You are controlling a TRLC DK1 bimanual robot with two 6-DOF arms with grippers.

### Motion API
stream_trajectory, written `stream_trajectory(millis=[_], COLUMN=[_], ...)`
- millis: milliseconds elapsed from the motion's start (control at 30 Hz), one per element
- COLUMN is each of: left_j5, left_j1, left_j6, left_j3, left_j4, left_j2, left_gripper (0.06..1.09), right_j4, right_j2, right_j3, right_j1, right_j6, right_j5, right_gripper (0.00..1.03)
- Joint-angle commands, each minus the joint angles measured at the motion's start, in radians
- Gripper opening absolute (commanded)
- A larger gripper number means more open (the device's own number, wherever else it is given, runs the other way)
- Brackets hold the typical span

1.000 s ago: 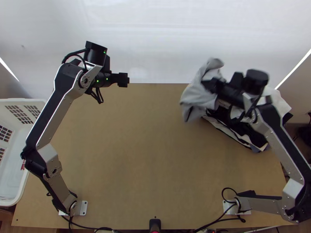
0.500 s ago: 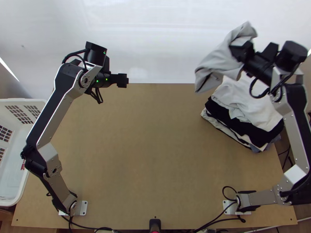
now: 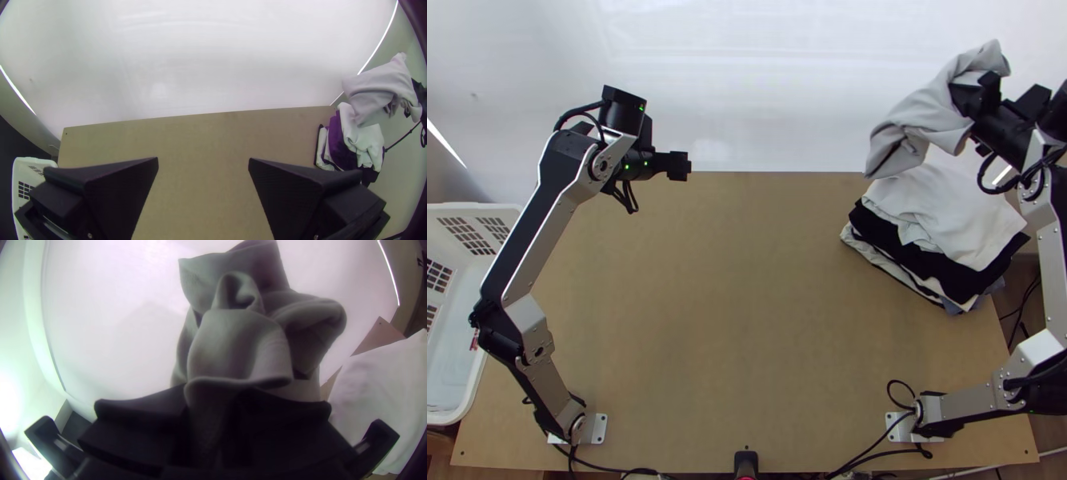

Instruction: Fold the t-shirt

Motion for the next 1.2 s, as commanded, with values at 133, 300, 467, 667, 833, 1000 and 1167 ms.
stream_trajectory(millis=[133,300,467,667,833,1000,1167], left_j5=[0.003,0.005,0.007,0.010,0.026,0.031,0.033], left_j1=[0.000,0.005,0.014,0.023,0.025,0.023,0.025], left_j6=[0.003,0.003,0.003,0.006,0.006,0.008,0.015], left_j3=[0.002,0.002,0.002,0.001,-0.001,-0.002,-0.007], left_j4=[0.002,-0.001,-0.006,-0.011,-0.011,-0.011,-0.014], left_j2=[-0.006,-0.010,-0.016,-0.021,-0.026,-0.030,-0.035], left_gripper=[1.04,1.04,1.04,1.04,1.04,1.04,1.04], right_j4=[-0.017,-0.016,-0.017,-0.017,-0.019,-0.030,-0.014], right_j2=[-0.046,-0.098,-0.145,-0.194,-0.225,-0.269,-0.345], right_j3=[-0.136,-0.248,-0.355,-0.481,-0.584,-0.674,-0.711], right_j1=[-0.081,-0.111,-0.170,-0.262,-0.354,-0.450,-0.529], right_j6=[-0.021,-0.050,-0.104,-0.181,-0.247,-0.340,-0.411], right_j5=[-0.016,-0.014,-0.014,-0.008,-0.004,0.003,0.095], right_gripper=[0.03,0.03,0.03,0.03,0.17,0.90,0.98])
